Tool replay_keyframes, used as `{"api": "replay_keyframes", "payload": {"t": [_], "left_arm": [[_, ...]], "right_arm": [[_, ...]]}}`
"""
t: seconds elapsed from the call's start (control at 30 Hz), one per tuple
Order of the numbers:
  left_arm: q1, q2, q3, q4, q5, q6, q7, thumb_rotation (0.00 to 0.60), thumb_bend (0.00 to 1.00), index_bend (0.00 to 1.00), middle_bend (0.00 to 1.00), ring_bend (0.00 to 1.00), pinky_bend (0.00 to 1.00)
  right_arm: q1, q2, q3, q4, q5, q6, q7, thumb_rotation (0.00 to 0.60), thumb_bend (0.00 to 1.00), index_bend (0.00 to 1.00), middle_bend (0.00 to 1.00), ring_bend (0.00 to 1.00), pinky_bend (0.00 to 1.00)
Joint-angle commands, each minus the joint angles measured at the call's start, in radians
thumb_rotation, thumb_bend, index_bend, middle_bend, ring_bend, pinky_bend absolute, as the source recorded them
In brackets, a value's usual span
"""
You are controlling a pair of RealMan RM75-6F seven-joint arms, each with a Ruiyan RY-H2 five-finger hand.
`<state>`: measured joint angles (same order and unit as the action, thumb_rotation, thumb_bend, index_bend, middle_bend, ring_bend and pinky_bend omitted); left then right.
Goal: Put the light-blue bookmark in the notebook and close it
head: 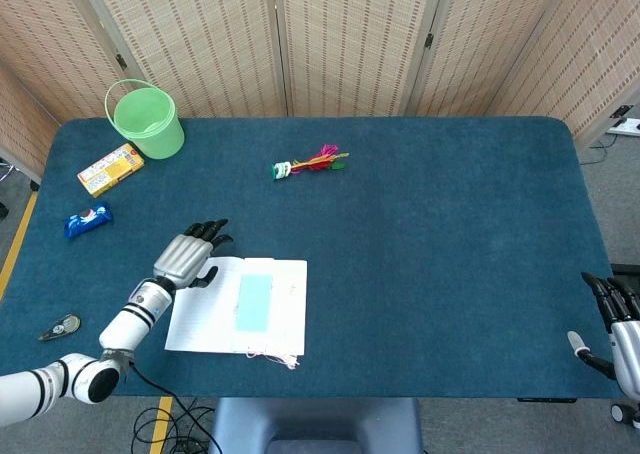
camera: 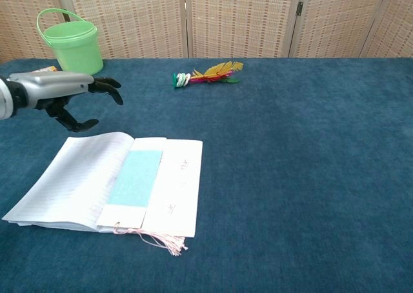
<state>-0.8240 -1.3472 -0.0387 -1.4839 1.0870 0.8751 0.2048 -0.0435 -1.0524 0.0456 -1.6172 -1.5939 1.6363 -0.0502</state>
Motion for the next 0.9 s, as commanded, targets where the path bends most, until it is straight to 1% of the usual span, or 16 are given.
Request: {"api": "replay_keyframes", "payload": {"t": [0.03, 0.07, 0.2, 0.3, 0.5, 0.7, 0.8, 0.9], "left_arm": [[0.074, 0.056, 0.039, -0.005, 0.154, 0.084, -0.109, 0.600, 0.46, 0.20, 0.00, 0.00, 0.13], [0.089, 0.064, 0.051, 0.007, 0.199, 0.106, -0.137, 0.600, 0.44, 0.20, 0.00, 0.00, 0.13], [0.136, 0.084, 0.085, 0.044, 0.315, 0.181, -0.207, 0.600, 0.39, 0.21, 0.00, 0.00, 0.13], [0.167, 0.091, 0.106, 0.075, 0.383, 0.234, -0.247, 0.600, 0.35, 0.20, 0.00, 0.00, 0.13], [0.225, 0.111, 0.143, 0.106, 0.476, 0.319, -0.265, 0.600, 0.27, 0.19, 0.00, 0.00, 0.13], [0.269, 0.105, 0.184, 0.172, 0.551, 0.363, -0.271, 0.600, 0.26, 0.17, 0.00, 0.00, 0.13], [0.284, 0.097, 0.196, 0.194, 0.567, 0.369, -0.281, 0.600, 0.26, 0.17, 0.00, 0.00, 0.13], [0.303, 0.086, 0.219, 0.224, 0.589, 0.364, -0.288, 0.600, 0.26, 0.16, 0.00, 0.00, 0.13]], "right_arm": [[0.004, 0.001, 0.000, -0.005, -0.007, -0.001, -0.004, 0.600, 0.19, 0.13, 0.20, 0.15, 0.24], [0.005, 0.002, -0.001, -0.007, -0.011, -0.001, -0.007, 0.600, 0.19, 0.13, 0.20, 0.15, 0.24], [0.006, 0.008, -0.001, -0.016, -0.019, 0.004, -0.013, 0.600, 0.19, 0.13, 0.20, 0.15, 0.24], [0.006, 0.015, 0.000, -0.026, -0.022, 0.006, -0.016, 0.600, 0.19, 0.13, 0.20, 0.15, 0.24], [0.005, 0.028, -0.002, -0.047, -0.031, 0.011, -0.029, 0.600, 0.19, 0.13, 0.20, 0.15, 0.24], [0.010, 0.028, -0.005, -0.056, -0.038, 0.006, -0.035, 0.600, 0.18, 0.13, 0.20, 0.15, 0.24], [0.012, 0.027, -0.005, -0.057, -0.042, 0.004, -0.036, 0.600, 0.18, 0.13, 0.20, 0.15, 0.24], [0.015, 0.027, -0.006, -0.059, -0.046, 0.002, -0.040, 0.600, 0.17, 0.13, 0.20, 0.15, 0.24]]}}
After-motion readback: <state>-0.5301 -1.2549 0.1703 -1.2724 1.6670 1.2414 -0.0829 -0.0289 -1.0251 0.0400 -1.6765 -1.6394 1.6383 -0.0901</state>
